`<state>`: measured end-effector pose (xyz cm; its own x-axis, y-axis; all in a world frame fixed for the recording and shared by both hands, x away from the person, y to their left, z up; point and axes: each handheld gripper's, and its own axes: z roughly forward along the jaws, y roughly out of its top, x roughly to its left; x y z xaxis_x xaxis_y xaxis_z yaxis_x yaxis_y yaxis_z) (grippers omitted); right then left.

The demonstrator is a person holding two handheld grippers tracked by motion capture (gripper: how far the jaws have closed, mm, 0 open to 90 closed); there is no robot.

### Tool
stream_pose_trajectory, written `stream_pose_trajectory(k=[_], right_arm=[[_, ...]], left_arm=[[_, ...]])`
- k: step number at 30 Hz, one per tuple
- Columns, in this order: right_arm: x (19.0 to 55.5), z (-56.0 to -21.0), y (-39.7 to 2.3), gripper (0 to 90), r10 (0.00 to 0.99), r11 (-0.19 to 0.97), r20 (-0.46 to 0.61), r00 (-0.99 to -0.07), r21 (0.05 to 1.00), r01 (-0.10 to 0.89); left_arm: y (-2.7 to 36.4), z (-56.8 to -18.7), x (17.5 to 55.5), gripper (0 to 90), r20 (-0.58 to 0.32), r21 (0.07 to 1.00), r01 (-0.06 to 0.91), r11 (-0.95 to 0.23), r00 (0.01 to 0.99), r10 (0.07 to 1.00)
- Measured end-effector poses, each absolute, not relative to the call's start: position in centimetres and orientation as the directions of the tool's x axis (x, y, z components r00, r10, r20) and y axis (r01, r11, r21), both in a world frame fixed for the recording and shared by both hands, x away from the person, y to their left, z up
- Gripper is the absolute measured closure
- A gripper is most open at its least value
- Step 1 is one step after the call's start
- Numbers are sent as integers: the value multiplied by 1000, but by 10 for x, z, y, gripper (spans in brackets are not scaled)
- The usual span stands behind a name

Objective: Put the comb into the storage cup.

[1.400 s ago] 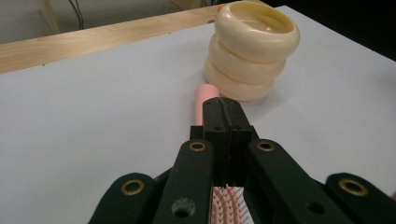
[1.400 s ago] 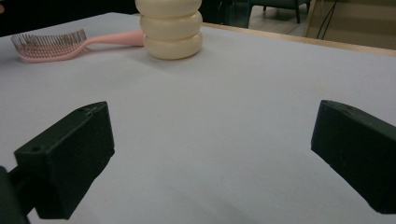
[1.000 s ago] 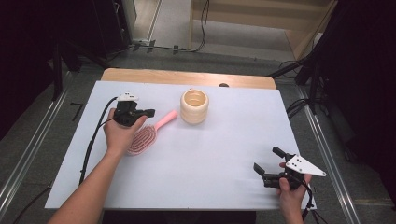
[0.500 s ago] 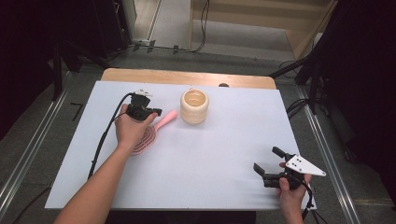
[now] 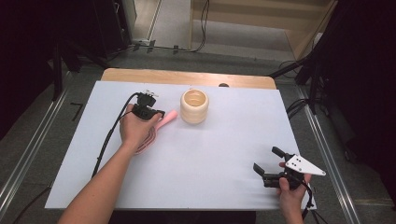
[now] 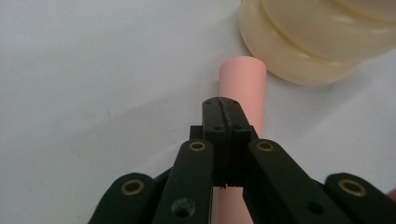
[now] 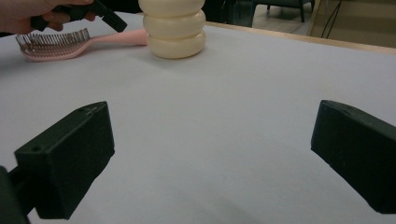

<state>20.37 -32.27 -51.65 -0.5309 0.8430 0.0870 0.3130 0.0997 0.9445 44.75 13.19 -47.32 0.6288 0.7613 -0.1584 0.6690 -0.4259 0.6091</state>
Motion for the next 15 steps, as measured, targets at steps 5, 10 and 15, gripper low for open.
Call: stream_pose_trajectory(k=[5, 10, 15], right_arm=[[204, -517, -322, 0, 843, 103, 83, -531, 944, 312], [204, -517, -322, 0, 843, 104, 83, -532, 944, 313], [204, -517, -322, 0, 843, 102, 86, -532, 944, 315]], left_arm=[[133, -473, 448, 900, -157, 604, 670, -430, 630, 761], [134, -473, 448, 900, -161, 597, 671, -439, 637, 754], [135, -475, 449, 900, -164, 585, 675, -450, 642, 749]])
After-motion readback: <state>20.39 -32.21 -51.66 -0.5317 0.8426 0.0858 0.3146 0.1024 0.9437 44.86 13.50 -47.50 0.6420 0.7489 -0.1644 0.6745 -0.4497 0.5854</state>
